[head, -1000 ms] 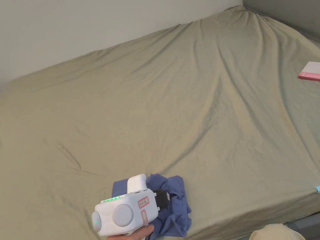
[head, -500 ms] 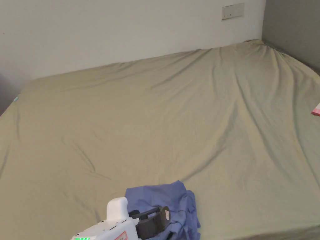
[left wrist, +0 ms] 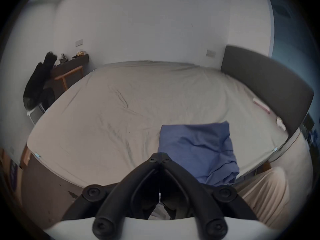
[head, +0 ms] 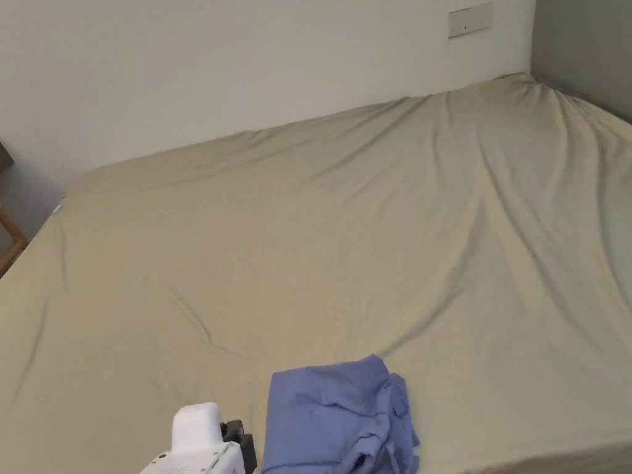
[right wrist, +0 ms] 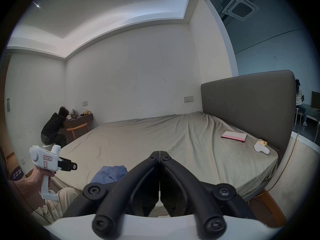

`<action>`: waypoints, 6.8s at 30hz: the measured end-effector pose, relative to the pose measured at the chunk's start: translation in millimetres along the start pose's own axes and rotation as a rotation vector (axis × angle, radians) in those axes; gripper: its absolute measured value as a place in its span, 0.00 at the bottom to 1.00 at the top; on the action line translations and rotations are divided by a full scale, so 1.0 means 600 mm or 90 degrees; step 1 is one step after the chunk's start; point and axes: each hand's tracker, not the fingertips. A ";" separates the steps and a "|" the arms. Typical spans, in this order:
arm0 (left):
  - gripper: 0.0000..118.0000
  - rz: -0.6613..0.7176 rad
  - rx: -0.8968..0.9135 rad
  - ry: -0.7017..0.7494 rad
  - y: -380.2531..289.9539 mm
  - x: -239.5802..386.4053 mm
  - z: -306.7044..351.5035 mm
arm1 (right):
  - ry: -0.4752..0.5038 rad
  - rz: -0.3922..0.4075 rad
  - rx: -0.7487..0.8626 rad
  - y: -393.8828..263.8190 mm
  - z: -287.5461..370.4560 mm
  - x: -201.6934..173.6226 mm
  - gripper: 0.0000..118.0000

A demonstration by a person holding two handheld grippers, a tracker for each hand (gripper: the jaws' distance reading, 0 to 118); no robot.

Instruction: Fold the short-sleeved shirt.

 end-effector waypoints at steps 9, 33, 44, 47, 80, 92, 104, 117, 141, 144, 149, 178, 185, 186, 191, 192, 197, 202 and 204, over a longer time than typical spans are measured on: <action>0.00 -0.093 -0.117 0.028 0.042 0.153 -0.138 | -0.024 -0.047 0.000 -0.024 0.004 0.029 0.00; 0.00 -0.116 -0.121 -0.312 -0.043 0.373 -0.081 | -0.016 -0.005 -0.004 0.001 0.003 0.051 0.00; 0.00 -0.051 0.249 -0.277 0.032 -0.067 0.141 | 0.081 0.109 0.032 0.078 -0.069 -0.027 0.00; 0.00 0.130 0.253 -0.214 0.001 -0.147 0.143 | 0.135 0.124 -0.006 0.078 -0.102 -0.061 0.00; 0.00 0.303 -0.042 -0.357 -0.033 -0.221 -0.054 | 0.437 -0.415 -0.601 -0.332 -0.556 -0.079 0.00; 0.71 0.282 -0.181 -0.379 0.006 -0.199 -0.180 | 0.448 -0.387 -0.585 -0.344 -0.552 -0.076 0.00; 1.00 0.201 -0.292 -0.349 0.042 -0.144 -0.318 | 0.468 -0.333 -0.557 -0.344 -0.549 -0.075 0.00; 0.77 0.139 -0.364 -0.459 0.054 -0.022 -0.334 | 0.486 -0.352 -0.546 -0.354 -0.552 -0.070 0.00; 0.18 0.011 -0.263 -0.339 0.121 -0.081 -0.229 | 0.410 -0.208 -0.392 -0.192 -0.455 -0.097 0.00; 0.18 0.036 -0.245 -0.305 0.139 -0.156 -0.221 | 0.409 -0.205 -0.389 -0.183 -0.440 -0.100 0.00; 0.18 0.021 -0.245 -0.212 0.174 -0.303 -0.243 | 0.400 -0.206 -0.389 -0.176 -0.425 -0.107 0.00; 0.24 0.054 -0.314 0.166 0.152 -0.778 -0.341 | 0.354 -0.211 -0.430 -0.156 -0.455 -0.140 0.00; 0.94 0.123 -0.183 0.236 0.134 -0.775 -0.251 | 0.328 -0.193 -0.389 -0.122 -0.411 -0.140 0.00; 0.94 0.149 -0.162 0.221 0.133 -0.770 -0.231 | 0.322 -0.188 -0.384 -0.115 -0.404 -0.137 0.00; 0.94 0.137 -0.043 0.174 0.150 -0.681 -0.115 | 0.313 -0.195 -0.351 -0.082 -0.362 -0.118 0.00; 0.94 0.121 -0.009 0.157 0.156 -0.651 -0.088 | 0.299 -0.195 -0.340 -0.074 -0.350 -0.115 0.00; 0.82 0.033 0.092 0.080 0.196 -0.468 0.034 | 0.251 -0.155 -0.323 -0.020 -0.305 -0.100 0.00; 0.38 -0.014 0.227 0.025 0.232 -0.308 0.105 | 0.207 -0.097 -0.244 0.058 -0.275 -0.093 0.00; 0.25 0.001 0.249 0.002 0.246 -0.259 0.118 | 0.200 -0.085 -0.210 0.094 -0.270 -0.093 0.00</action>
